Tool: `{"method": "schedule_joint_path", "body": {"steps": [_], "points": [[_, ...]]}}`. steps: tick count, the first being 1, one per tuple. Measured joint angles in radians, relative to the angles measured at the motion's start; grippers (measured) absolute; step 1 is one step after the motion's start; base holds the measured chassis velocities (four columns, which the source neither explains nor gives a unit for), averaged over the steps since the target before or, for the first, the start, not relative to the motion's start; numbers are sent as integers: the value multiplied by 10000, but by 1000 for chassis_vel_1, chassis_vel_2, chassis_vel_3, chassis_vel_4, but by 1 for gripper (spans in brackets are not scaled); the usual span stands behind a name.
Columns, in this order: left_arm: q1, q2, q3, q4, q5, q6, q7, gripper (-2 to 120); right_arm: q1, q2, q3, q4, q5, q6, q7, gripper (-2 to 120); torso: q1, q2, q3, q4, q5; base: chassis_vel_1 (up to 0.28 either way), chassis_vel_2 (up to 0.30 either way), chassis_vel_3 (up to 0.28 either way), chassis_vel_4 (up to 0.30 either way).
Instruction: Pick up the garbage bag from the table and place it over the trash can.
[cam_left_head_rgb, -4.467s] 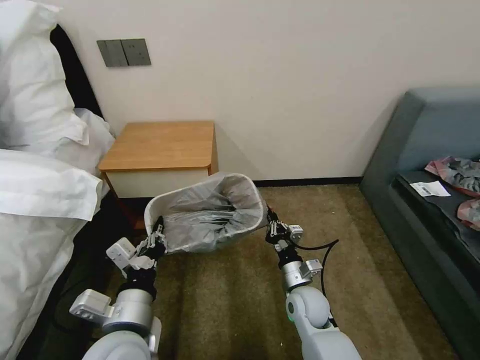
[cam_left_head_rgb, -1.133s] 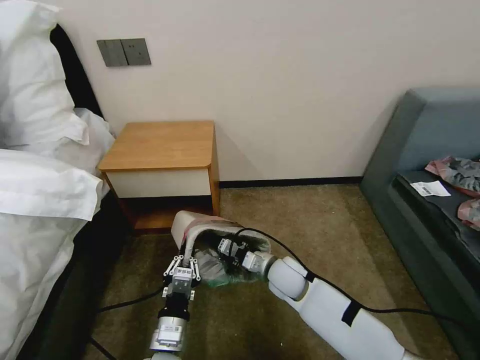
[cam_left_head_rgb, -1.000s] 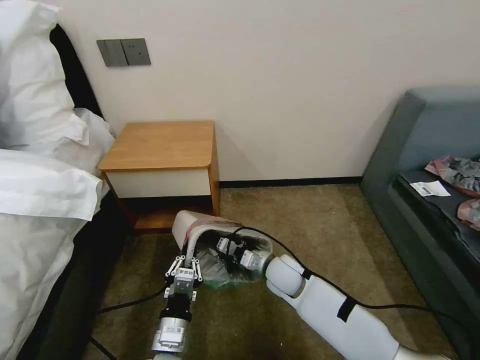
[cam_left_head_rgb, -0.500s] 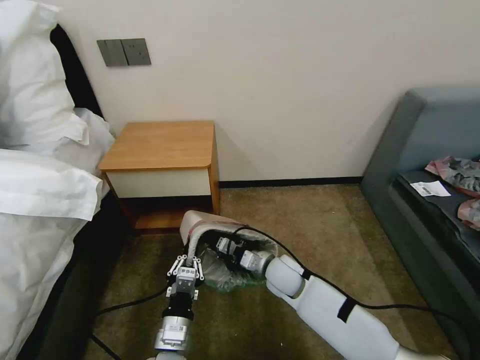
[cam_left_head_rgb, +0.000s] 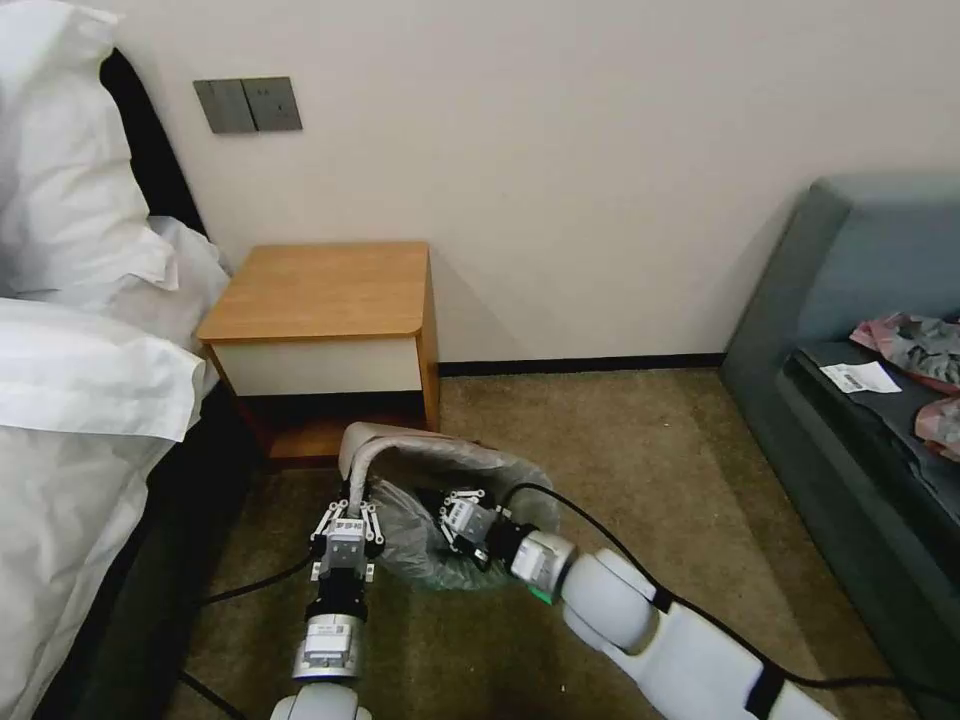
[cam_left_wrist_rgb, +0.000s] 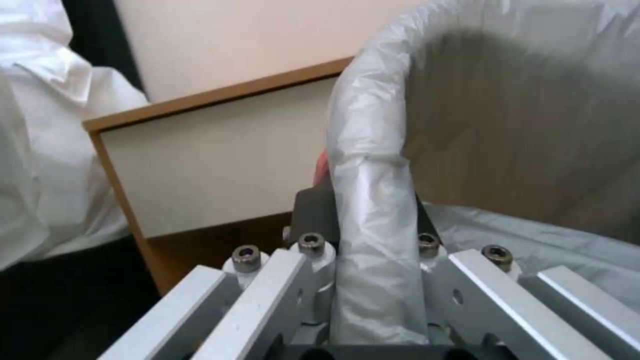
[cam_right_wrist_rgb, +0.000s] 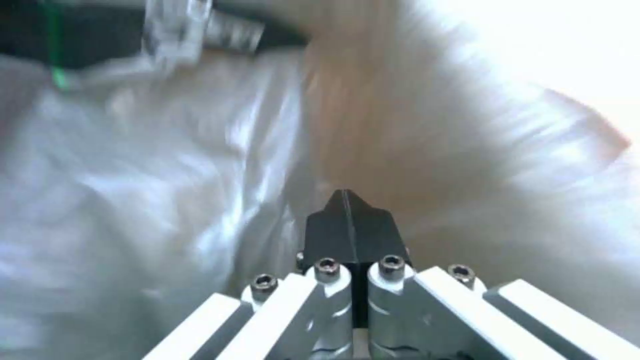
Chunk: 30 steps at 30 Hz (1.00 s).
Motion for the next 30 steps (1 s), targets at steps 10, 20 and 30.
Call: {"method": "schedule_joint_path", "body": {"steps": [10, 20, 30], "points": [[-15, 151, -10, 99, -689, 407, -219, 7, -1619, -223, 1696, 1743, 174, 692, -36, 0, 0, 0, 0, 2, 0, 0, 0, 0, 0], [379, 815, 340, -1180, -5121, 3194, -620, 7, -3595, 817, 4155, 3145, 597, 1677, -94, 0, 0, 0, 0, 2, -2, 0, 0, 0, 0], [353, 988, 323, -1781, -7210, 5623, -760, 7, -4138, 2224, 5625, 2813, 1317, 2157, 557, 0, 0, 0, 1, 2, -2, 0, 0, 0, 0]]}}
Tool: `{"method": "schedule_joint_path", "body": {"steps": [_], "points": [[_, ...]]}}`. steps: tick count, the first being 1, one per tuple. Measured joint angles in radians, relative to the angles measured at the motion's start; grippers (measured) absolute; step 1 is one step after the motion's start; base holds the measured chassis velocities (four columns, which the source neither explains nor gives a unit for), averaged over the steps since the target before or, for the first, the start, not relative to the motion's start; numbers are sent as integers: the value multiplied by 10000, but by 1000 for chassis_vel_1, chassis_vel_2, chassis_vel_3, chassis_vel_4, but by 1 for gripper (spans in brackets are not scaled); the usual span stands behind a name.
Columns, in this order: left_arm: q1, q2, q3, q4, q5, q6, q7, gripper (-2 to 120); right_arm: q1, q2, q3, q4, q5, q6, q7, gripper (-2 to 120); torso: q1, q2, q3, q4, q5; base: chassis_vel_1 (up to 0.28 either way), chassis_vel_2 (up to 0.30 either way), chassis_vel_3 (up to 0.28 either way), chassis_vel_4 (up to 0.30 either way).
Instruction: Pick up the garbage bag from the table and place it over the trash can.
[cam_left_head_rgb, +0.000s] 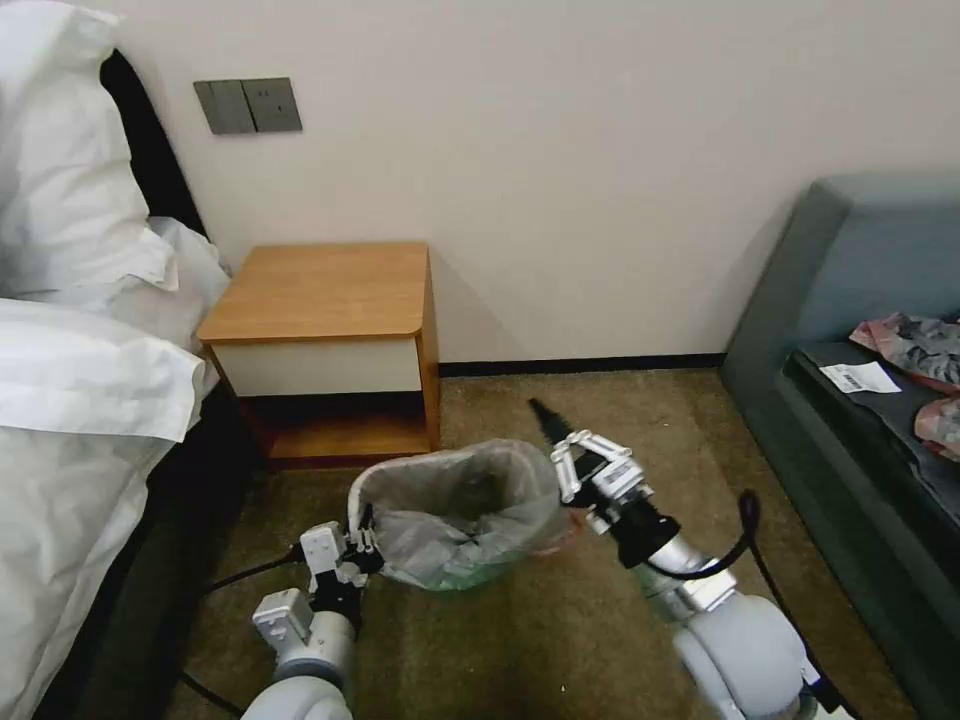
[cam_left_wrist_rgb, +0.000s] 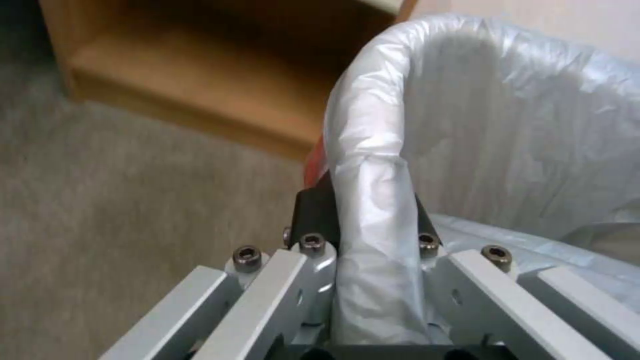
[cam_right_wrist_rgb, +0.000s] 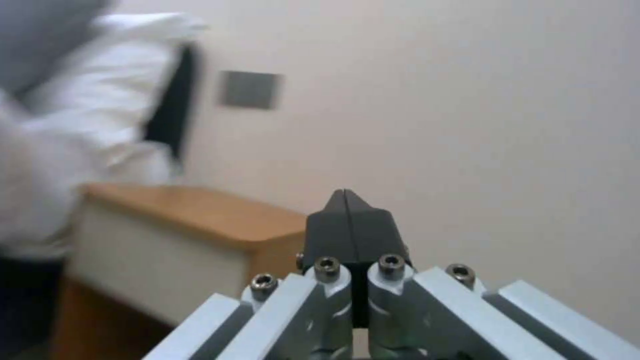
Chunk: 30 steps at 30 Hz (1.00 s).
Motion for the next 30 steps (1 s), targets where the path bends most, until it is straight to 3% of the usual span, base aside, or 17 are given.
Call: {"method": "schedule_joint_path", "body": {"steps": [4, 10, 22, 30], "points": [[-107, 12, -80, 164, 140, 382, 174, 7, -296, 711, 182, -262, 617, -169, 996, 0, 0, 0, 0, 0, 0, 0, 0, 0, 0], [-219, 21, -101, 333, 125, 600, 231, 7, -449, 1104, 257, -660, 597, -105, 1295, 0, 0, 0, -1, -1, 0, 0, 0, 0, 0], [-426, -81, -119, 879, 40, 477, 306, 7, -138, 1821, -76, -1518, 465, -86, 1413, 45, 0, 0, 0, 0, 0, 0, 0, 0, 0], [-498, -93, -118, 1035, 96, 432, 377, 7, -122, 1853, -19, -1602, 475, -13, 1449, 74, 0, 0, 0, 0, 0, 0, 0, 0, 0]]}}
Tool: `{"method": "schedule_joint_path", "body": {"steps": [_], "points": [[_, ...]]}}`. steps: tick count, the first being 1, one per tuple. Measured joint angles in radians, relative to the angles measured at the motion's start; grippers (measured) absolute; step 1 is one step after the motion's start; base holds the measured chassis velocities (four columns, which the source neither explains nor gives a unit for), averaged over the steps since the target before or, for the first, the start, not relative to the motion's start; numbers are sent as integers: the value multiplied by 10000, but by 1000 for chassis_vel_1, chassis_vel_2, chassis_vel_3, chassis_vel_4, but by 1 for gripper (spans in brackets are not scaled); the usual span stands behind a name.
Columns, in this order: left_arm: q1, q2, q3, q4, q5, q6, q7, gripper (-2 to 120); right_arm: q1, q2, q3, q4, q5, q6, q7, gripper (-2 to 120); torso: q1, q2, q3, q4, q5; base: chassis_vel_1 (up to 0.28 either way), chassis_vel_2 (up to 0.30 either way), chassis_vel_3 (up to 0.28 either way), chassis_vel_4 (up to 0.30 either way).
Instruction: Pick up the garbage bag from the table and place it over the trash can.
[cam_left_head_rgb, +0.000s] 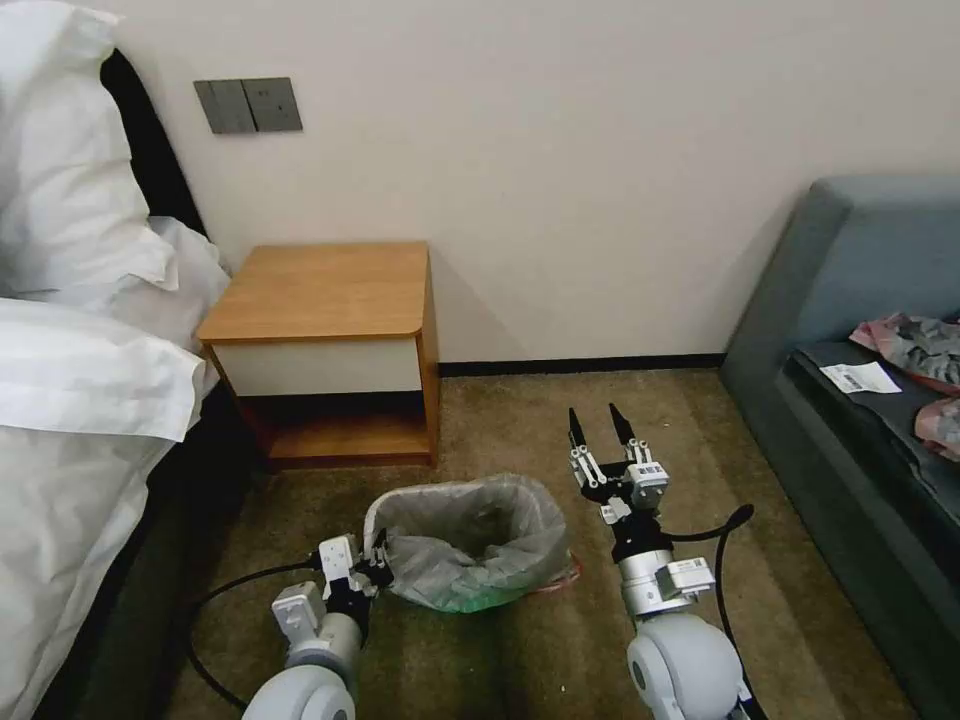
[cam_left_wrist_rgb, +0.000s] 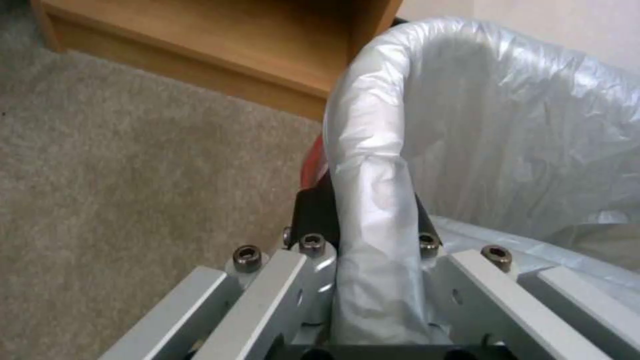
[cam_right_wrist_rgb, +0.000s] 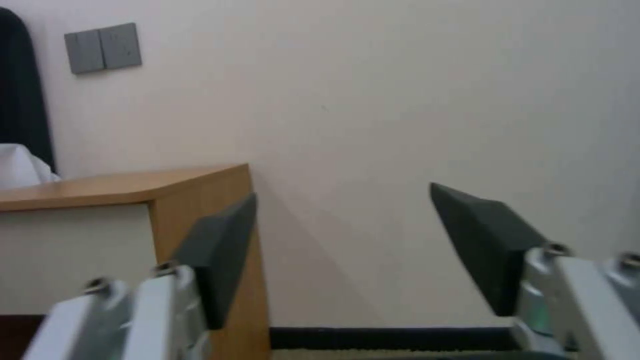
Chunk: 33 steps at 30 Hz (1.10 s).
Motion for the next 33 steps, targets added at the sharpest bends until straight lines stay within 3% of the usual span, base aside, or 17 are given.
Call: {"method": "schedule_joint_path", "body": {"steps": [4, 7, 11, 13, 18, 21, 26, 30, 33], "points": [[-15, -25, 12, 2, 60, -21, 29, 7, 0, 0, 2, -36, -12, 24, 0, 87, 0, 0, 0, 0, 0, 0, 0, 0, 0], [-22, -40, 10, 1, 66, -27, 25, 21, -24, 0, -9, -61, -46, 80, -17, 99, 0, 0, 0, 1, 1, 0, 0, 0, 0], [-17, -50, 11, 7, 57, -27, 10, 29, -33, 6, -13, -62, -66, 104, -33, 100, 0, 0, 0, 0, 2, 0, 0, 0, 0], [1, -63, 20, 25, 62, -27, 0, 42, -47, 1, -15, -61, -103, 126, -65, 100, 0, 0, 0, 0, 2, 0, 0, 0, 0], [12, -69, 38, 21, 95, -27, -3, 56, -57, -12, -13, -43, -121, 134, -116, 100, 0, 0, 0, 0, 1, 0, 0, 0, 0], [37, -44, 37, -44, 150, -32, -4, 73, -75, -6, -17, -35, -123, 136, -133, 100, 0, 0, 0, 0, 1, 0, 0, 0, 0], [46, -12, -5, -44, 374, -217, 52, 84, -106, 15, -68, -39, -118, 104, -139, 100, 0, 0, 0, 0, 0, 0, 0, 0, 0], [42, 0, -98, 219, 1385, -1394, 298, 99, -189, 19, -197, -233, -76, -40, -269, 100, 0, 0, 0, 0, 0, 0, 0, 0, 0], [43, 0, -135, 334, 1779, -1943, 388, 100, -209, 44, -260, -402, -86, -51, -328, 100, 0, 0, 0, 0, 0, 0, 0, 0, 0]]}}
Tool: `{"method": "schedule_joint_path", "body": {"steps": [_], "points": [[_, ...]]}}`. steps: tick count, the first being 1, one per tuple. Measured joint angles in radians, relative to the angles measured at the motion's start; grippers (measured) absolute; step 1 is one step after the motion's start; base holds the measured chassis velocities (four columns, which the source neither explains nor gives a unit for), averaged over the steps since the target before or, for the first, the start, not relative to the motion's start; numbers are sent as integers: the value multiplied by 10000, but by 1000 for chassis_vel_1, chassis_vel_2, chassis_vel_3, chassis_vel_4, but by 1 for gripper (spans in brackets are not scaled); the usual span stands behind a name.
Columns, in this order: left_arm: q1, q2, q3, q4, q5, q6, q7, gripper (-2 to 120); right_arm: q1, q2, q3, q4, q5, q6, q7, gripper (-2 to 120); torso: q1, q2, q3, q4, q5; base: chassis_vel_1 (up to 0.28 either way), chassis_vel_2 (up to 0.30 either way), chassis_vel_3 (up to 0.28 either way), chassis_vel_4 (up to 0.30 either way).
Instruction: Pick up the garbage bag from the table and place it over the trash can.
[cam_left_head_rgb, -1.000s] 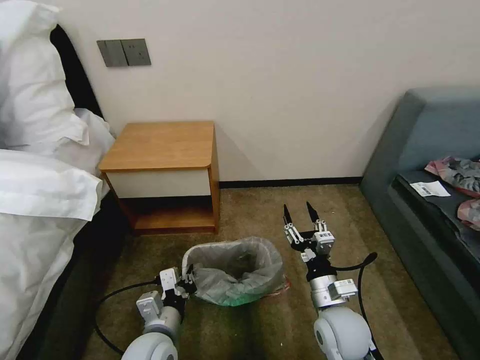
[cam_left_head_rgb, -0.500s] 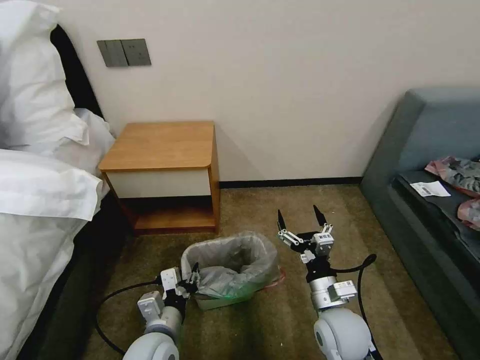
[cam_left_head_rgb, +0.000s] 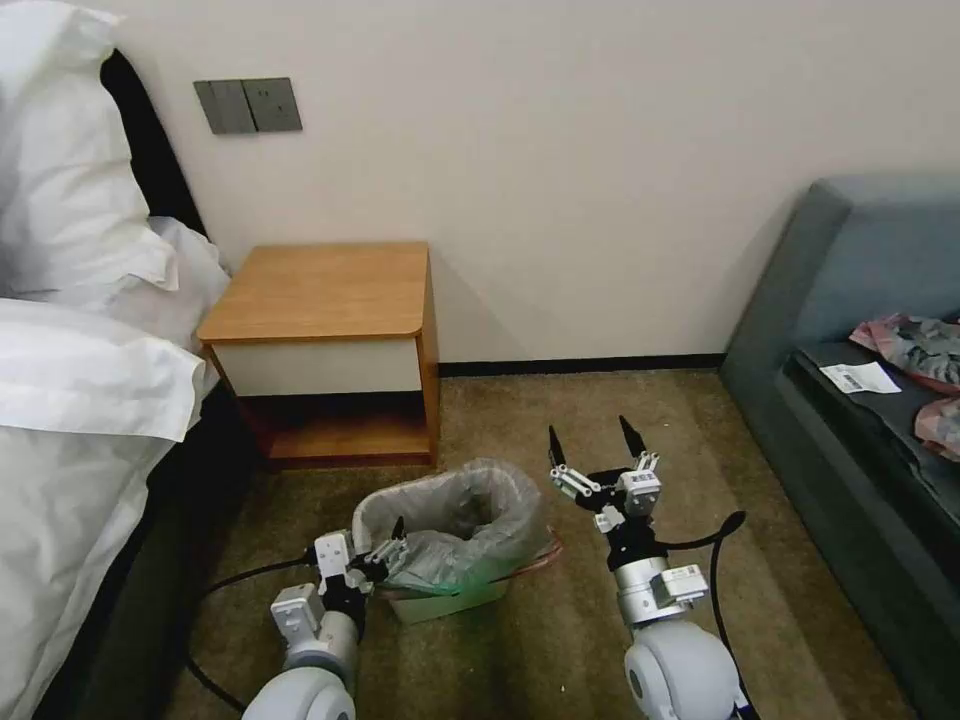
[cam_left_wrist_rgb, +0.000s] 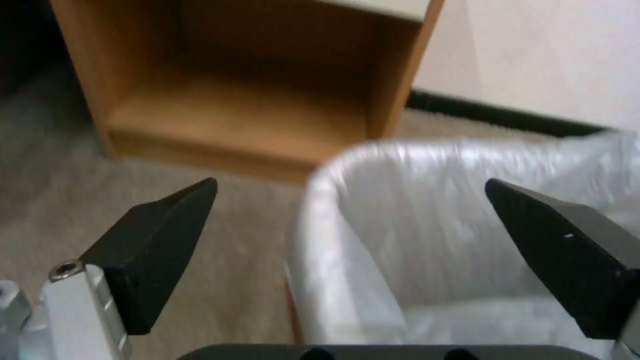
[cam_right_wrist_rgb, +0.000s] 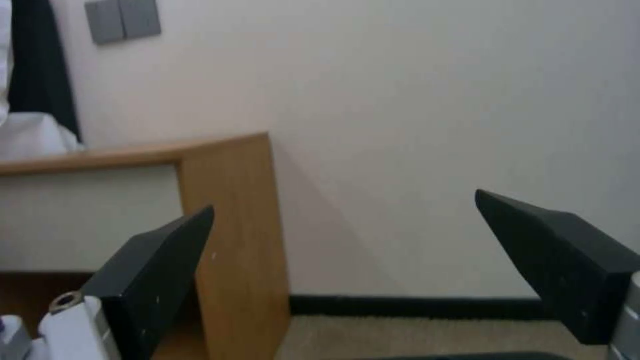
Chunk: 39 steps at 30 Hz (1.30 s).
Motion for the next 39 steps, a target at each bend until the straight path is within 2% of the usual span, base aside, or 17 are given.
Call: {"method": "schedule_joint_path", "body": {"steps": [1, 2, 3, 5, 6, 7, 9, 11, 17, 39], "points": [[-10, -11, -26, 110, 186, -491, 70, 100, -6, 27, -25, -118, -14, 10, -51, 100, 0, 0, 0, 0, 0, 0, 0, 0, 0], [-54, -47, -74, 309, 456, -1287, 198, 100, -12, 55, -57, -258, -20, 38, -121, 100, 0, 0, 0, 0, 2, 0, 0, 0, 0], [-54, -47, -74, 309, 456, -1287, 198, 100, -12, 55, -57, -258, -20, 38, -121, 100, 0, 0, 0, 0, 2, 0, 0, 0, 0], [-213, -152, -153, 858, 1065, -3024, 632, 100, -10, 124, -100, -553, -80, 194, -256, 100, 0, 0, 0, 0, -1, 0, 0, 0, 0], [-281, -175, -173, 1054, 1200, -3610, 757, 100, -2, 163, -102, -670, -120, 273, -294, 100, 0, 0, 0, 0, 0, 0, 0, 0, 0], [-281, -175, -173, 1054, 1200, -3610, 757, 100, -2, 163, -102, -670, -120, 273, -294, 100, 0, 0, 0, 0, 0, 0, 0, 0, 0], [-413, -197, -182, 1312, 1328, -4430, 829, 100, 47, 285, -99, -894, -228, 495, -313, 100, 0, 0, 0, 0, -1, 0, 0, 0, 0], [-534, -197, -200, 1441, 1351, -4922, 858, 100, 106, 412, -51, -1117, -473, 704, -307, 100, 0, 0, 0, -1, 1, 0, 0, 0, 0], [-744, -175, -243, 1578, 1465, -5246, 918, 100, 162, 579, 4, -1356, -708, 926, -164, 100, 0, 0, 0, -1, 0, 0, 0, 0, 0], [-749, -163, -244, 1575, 1444, -5148, 908, 100, 169, 583, 17, -1352, -718, 934, -119, 100, 0, 0, 0, 0, 0, 0, 0, 0, 0]]}}
